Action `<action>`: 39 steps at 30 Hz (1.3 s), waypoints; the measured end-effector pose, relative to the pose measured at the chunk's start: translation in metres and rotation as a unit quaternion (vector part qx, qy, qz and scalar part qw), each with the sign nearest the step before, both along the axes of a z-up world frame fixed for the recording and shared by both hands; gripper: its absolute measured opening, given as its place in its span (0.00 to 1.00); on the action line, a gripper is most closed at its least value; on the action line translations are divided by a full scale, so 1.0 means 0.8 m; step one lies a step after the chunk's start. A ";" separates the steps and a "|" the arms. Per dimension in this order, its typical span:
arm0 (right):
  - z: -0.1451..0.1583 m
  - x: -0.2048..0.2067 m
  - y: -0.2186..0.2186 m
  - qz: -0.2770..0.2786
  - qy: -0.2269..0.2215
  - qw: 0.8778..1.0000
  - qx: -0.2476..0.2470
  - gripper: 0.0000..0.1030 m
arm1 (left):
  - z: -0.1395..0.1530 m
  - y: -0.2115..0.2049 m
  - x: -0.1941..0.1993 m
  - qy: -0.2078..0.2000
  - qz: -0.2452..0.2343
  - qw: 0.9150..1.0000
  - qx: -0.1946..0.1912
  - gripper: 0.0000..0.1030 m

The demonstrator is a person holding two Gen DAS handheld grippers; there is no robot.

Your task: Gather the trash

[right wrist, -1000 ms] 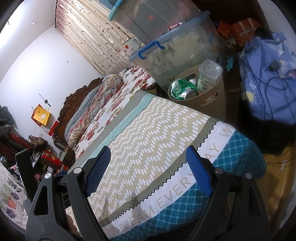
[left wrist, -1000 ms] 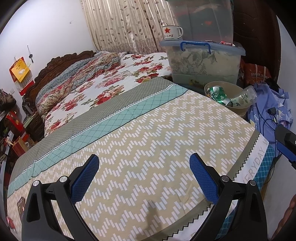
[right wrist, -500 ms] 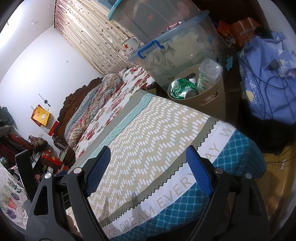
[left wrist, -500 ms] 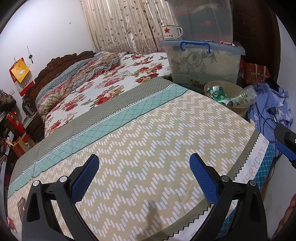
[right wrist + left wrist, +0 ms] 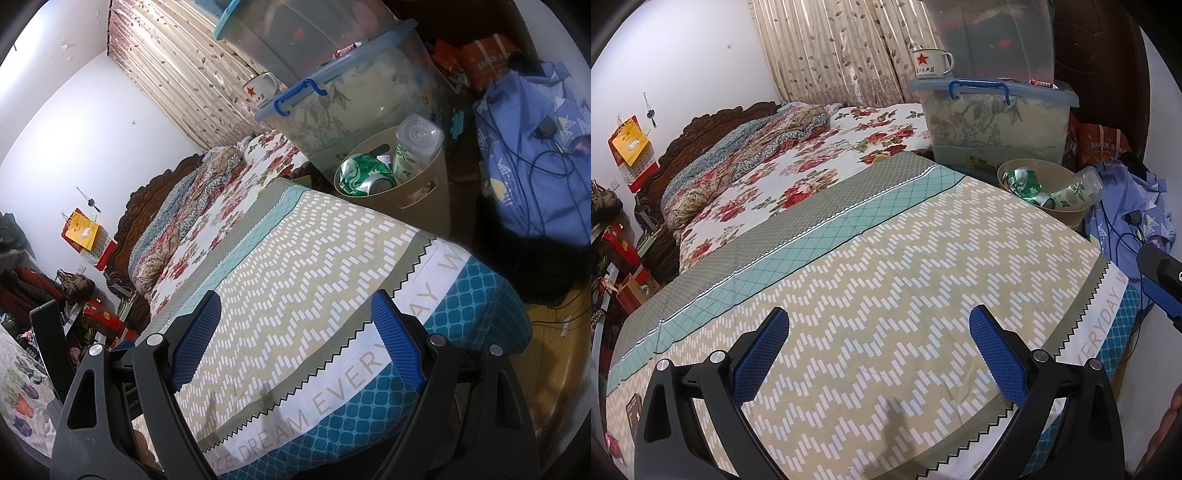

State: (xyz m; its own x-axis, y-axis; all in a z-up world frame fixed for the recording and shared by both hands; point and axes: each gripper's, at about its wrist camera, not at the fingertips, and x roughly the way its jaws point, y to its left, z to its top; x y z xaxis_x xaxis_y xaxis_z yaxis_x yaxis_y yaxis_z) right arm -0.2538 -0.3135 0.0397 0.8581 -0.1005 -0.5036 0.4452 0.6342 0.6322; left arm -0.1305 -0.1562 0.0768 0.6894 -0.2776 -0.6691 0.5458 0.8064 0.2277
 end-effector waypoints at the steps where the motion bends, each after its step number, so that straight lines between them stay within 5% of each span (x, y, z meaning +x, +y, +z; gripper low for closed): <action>1: 0.000 0.000 0.000 0.000 0.000 1.000 0.000 0.81 | -0.001 -0.001 0.001 0.000 -0.001 1.000 0.001 0.92; 39: 0.000 0.000 -0.002 -0.001 0.000 1.000 0.003 0.81 | -0.004 0.003 0.004 0.002 0.000 1.000 0.006 0.92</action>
State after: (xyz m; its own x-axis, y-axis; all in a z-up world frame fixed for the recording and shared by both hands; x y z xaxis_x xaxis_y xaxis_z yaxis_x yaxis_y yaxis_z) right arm -0.2538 -0.3154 0.0400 0.8577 -0.0992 -0.5045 0.4465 0.6302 0.6351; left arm -0.1273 -0.1540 0.0739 0.6874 -0.2685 -0.6748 0.5458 0.8040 0.2361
